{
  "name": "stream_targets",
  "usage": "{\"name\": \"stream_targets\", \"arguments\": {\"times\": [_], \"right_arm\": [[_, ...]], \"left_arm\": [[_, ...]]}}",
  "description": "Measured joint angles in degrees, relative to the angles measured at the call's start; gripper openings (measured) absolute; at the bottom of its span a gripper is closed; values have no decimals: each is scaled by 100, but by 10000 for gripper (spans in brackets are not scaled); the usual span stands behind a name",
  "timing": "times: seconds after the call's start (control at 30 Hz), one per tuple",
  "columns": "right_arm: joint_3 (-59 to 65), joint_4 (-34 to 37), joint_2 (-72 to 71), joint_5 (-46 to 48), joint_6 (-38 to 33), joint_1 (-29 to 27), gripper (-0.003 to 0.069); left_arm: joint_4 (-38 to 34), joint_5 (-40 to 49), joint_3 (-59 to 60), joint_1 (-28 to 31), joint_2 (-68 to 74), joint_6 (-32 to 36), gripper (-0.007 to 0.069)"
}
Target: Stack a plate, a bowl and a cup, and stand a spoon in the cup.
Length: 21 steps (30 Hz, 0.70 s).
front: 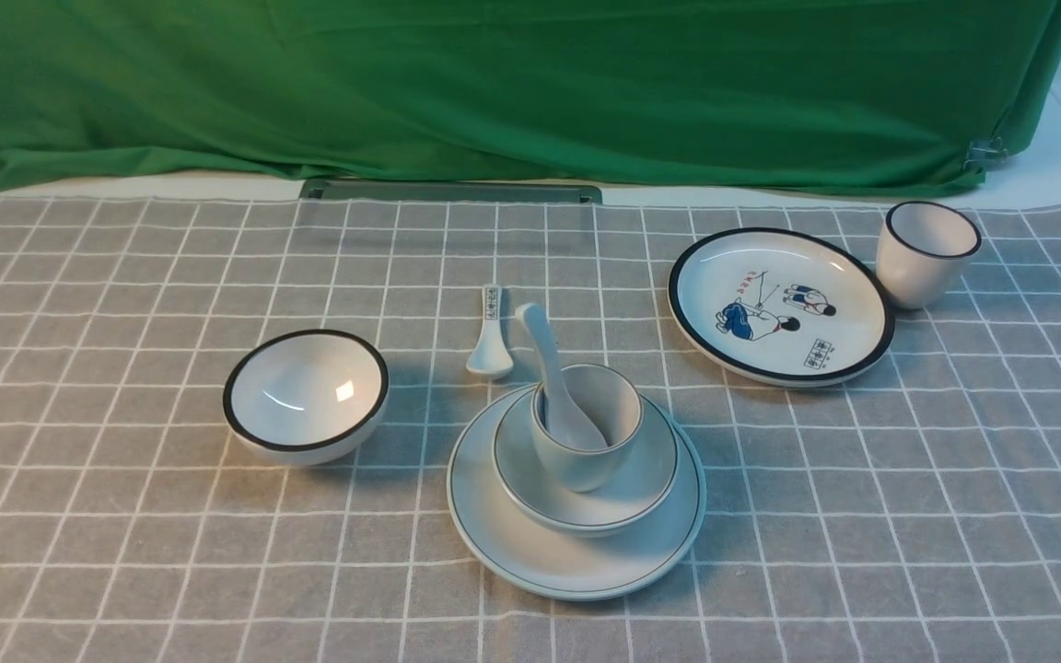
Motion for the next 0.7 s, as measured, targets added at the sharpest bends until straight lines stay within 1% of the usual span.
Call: {"name": "stream_targets", "arguments": {"times": [0.07,0.27,0.33,0.53,0.7], "right_arm": [[0,0,0,0,0,0,112],[0,0,0,0,-14,0,129],[0,0,0,0,-14,0,131],[0,0,0,0,-14,0,156],[0,0,0,0,-14,0,162]], "left_arm": [[0,13,82,31,-19,13,13],[0,867,85,-28,-19,32,13],[0,992,86,-28,-19,39,13],[0,1025,86,-28,-19,39,13],[0,1025,86,-28,-19,39,13]]}}
